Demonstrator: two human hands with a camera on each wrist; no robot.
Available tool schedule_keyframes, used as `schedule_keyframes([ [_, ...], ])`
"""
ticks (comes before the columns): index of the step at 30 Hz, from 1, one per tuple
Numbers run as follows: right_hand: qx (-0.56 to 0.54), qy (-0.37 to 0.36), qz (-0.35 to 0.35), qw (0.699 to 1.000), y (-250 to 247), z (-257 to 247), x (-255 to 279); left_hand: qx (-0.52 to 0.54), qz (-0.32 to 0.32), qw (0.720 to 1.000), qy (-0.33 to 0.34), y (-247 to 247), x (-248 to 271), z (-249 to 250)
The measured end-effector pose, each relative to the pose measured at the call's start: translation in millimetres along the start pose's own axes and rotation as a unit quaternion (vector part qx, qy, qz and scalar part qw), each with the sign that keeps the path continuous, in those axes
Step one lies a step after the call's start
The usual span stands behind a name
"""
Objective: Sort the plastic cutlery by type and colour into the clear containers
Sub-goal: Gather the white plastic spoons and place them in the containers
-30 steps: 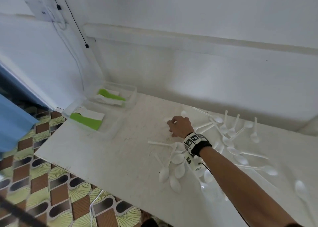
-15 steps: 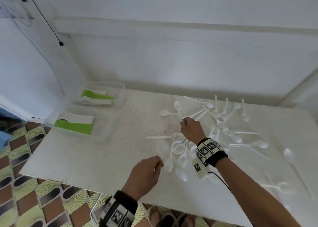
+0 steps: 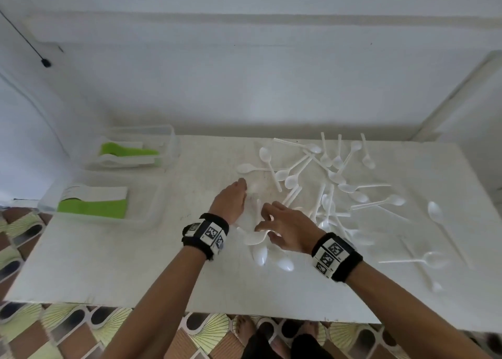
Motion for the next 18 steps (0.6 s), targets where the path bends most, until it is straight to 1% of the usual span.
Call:
schedule_keyframes([
  [2,0.03,-0.041,-0.035,0.998,8,-2,-9,0.022,0.003,1.0,-0.011,-16,5,-5],
  [4,0.046,-0.058,-0.057,0.996,13,0,-19,0.057,0.018,0.998,-0.019,-30,14,-15],
  [6,0.046,-0.076,-0.066,0.994,14,2,-27,0.098,0.04,0.994,-0.035,-38,28,-25],
  [9,0.035,-0.115,-0.05,0.992,10,5,-34,0.172,0.084,0.98,-0.056,-39,57,-30],
  [12,0.027,-0.143,-0.008,0.989,8,10,-38,0.233,0.175,0.952,-0.088,-37,87,-32],
  [13,0.021,-0.14,0.01,0.99,6,13,-38,0.254,0.207,0.941,-0.09,-37,96,-33],
  [15,-0.014,-0.116,0.047,0.992,2,19,-39,0.31,0.261,0.913,-0.059,-42,113,-28],
  [16,-0.049,-0.085,0.062,0.993,-2,23,-39,0.329,0.279,0.902,-0.031,-46,121,-24],
  [17,-0.092,-0.038,0.074,0.992,-6,29,-40,0.331,0.288,0.899,0.0,-49,128,-19],
  [18,-0.135,0.018,0.085,0.987,-8,36,-39,0.317,0.286,0.904,0.03,-49,133,-12],
])
Point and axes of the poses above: each hand's wrist, its own x-axis away from the middle knuckle, its own y-axis out of the palm, z = x × y, the point moved 7 cm from there along -x, towards the middle knuckle, and after that the axes turned 7 degrees about x, right-handed, at the moved point
